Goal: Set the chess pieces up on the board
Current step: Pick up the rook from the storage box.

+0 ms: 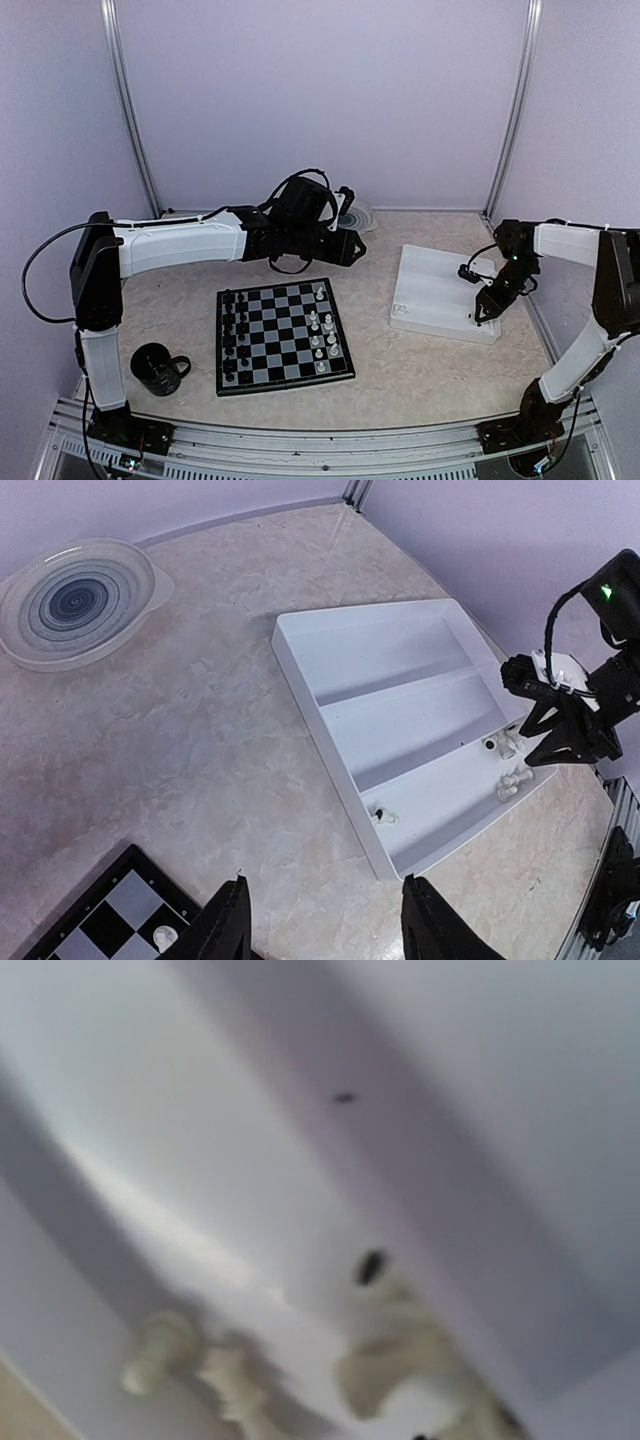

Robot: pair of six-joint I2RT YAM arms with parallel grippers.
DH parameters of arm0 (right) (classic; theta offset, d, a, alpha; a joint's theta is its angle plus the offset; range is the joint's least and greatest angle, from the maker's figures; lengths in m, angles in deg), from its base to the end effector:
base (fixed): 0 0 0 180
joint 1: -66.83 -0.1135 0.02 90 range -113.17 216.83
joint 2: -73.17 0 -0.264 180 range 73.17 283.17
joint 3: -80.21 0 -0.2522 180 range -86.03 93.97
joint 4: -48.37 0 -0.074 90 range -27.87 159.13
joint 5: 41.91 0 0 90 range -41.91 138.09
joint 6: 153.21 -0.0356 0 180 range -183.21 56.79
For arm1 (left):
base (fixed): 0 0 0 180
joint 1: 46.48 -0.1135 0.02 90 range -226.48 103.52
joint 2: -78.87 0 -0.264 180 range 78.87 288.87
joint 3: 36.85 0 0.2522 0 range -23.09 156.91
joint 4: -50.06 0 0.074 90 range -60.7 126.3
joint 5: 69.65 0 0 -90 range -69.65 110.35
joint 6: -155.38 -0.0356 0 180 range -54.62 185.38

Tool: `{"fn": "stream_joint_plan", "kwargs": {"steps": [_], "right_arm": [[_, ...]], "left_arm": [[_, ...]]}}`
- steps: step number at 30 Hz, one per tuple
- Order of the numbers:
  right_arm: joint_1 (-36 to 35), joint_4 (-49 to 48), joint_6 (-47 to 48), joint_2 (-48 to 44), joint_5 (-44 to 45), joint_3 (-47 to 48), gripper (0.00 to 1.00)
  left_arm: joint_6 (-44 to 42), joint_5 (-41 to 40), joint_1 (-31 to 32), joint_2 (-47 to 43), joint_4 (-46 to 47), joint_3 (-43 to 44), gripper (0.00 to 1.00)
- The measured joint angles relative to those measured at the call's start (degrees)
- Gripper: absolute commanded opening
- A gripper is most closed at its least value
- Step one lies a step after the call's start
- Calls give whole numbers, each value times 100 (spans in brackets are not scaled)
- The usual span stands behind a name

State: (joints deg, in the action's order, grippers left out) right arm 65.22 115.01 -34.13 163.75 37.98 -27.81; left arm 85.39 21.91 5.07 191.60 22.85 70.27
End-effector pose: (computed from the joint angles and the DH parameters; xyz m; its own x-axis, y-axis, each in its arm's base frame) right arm 0.2705 0.0139 0.1884 -0.8501 -0.5026 -0.1575 -0.5211 0.8461 0.1125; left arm 0.2885 -0.3648 0.2729 -0.5894 0.1923 -0.7846 0.6336 0.7125 -0.3014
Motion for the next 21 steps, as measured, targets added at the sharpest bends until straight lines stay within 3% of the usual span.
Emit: {"fn": "stream_joint_plan", "kwargs": {"steps": [9, 21], "right_arm": [[260, 11, -155, 439, -17, 120, 30], [260, 4, -219, 1008, -216, 378, 29]], "left_arm": [[-13, 9, -52, 0, 0, 0, 52], [-31, -2, -83, 0, -37, 0, 53]]}}
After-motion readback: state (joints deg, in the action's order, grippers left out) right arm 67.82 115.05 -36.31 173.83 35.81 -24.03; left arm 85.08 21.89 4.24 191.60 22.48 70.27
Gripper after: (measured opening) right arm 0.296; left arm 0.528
